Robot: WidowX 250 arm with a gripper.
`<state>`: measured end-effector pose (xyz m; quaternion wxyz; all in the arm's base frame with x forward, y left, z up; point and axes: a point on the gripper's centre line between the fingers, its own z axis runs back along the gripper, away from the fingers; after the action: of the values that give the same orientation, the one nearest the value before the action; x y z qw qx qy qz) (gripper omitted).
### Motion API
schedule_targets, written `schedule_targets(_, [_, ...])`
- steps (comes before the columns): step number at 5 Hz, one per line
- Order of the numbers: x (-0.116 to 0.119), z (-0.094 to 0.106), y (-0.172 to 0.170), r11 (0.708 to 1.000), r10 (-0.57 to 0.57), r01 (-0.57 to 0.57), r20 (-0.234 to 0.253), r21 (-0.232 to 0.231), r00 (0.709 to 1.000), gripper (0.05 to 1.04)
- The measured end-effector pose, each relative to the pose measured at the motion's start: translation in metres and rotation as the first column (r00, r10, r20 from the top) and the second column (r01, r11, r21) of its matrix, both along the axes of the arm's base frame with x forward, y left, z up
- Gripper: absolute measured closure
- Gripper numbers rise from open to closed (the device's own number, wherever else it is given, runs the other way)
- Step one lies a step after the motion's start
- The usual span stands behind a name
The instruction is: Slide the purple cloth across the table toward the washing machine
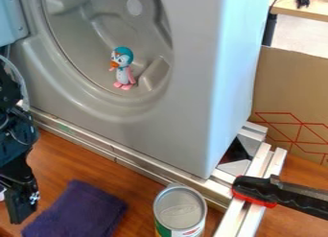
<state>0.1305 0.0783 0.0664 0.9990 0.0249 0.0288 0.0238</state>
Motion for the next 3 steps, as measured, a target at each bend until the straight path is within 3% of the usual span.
schedule_targets(1, [0.000,-0.002,-0.001,1.000,-0.001,0.001,-0.006,-0.005,1.000,0.083])
schedule_targets(2, [0.020,-0.015,-0.007,0.996,-0.084,0.085,0.017,-0.031,0.996,0.083])
schedule_targets(3, [0.033,-0.038,-0.012,0.989,-0.142,0.142,-0.014,-0.051,0.990,0.083])
